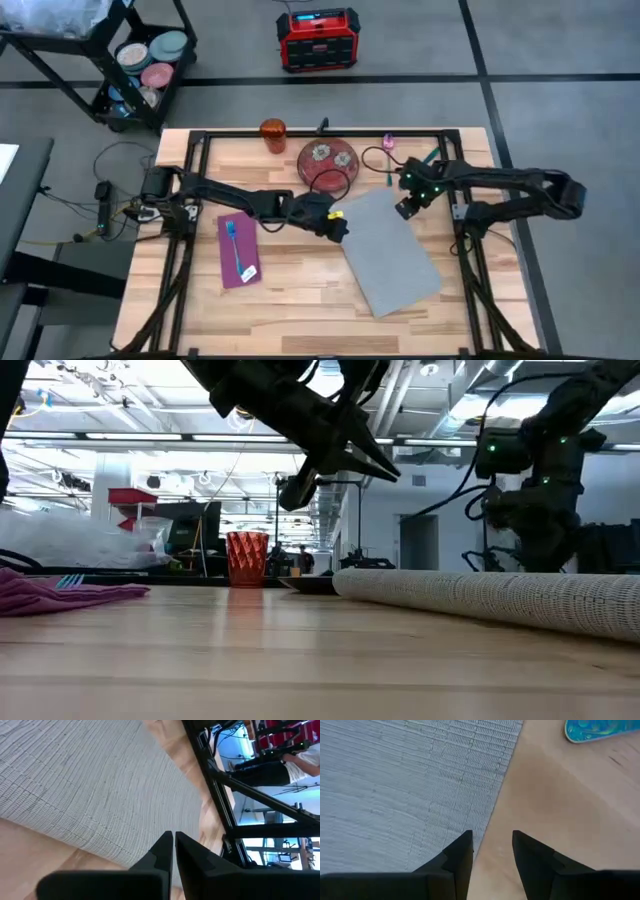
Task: Set table place
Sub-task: Prepare the gray placemat
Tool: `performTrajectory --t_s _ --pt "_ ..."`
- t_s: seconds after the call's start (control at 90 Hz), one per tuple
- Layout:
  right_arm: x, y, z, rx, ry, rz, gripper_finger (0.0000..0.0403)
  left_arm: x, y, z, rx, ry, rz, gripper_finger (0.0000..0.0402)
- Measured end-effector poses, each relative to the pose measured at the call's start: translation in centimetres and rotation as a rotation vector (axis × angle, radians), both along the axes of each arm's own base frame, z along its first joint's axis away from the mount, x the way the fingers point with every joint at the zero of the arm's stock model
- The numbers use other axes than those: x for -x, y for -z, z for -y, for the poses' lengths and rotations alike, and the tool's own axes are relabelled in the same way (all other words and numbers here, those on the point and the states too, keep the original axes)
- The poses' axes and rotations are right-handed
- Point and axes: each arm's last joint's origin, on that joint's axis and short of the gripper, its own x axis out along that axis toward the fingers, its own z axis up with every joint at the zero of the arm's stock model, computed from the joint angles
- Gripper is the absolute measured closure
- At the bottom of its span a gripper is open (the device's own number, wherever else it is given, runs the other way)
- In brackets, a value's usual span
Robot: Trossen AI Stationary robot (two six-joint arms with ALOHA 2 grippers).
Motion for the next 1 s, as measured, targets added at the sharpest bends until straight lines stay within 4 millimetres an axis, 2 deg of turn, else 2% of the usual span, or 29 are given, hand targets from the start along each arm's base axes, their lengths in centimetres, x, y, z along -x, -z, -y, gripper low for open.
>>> performTrajectory --t_s 0.189,0.456,0.733,1.0 --pt "-0.2 0.7 0.4 -0.015 -0.001 -0.024 0.0276 0.0 0.0 0.0 -0.006 0.004 0.001 0.0399" --pt "-1.2 1.3 0.9 -0.029 -0.007 0.037 0.0276 0.0 0.0 0.0 -0.016 0.010 0.001 0.0399" --pt "-1.2 1.5 0.9 -0.041 -0.013 0.021 0.0277 0.1 0.2 0.0 -0.027 0.021 -0.016 0.0399" --pt "-1.4 1.5 0.6 -0.081 -0.028 0.054 0.0306 0.1 0.2 0.0 -0.032 0.028 -0.015 0.0399"
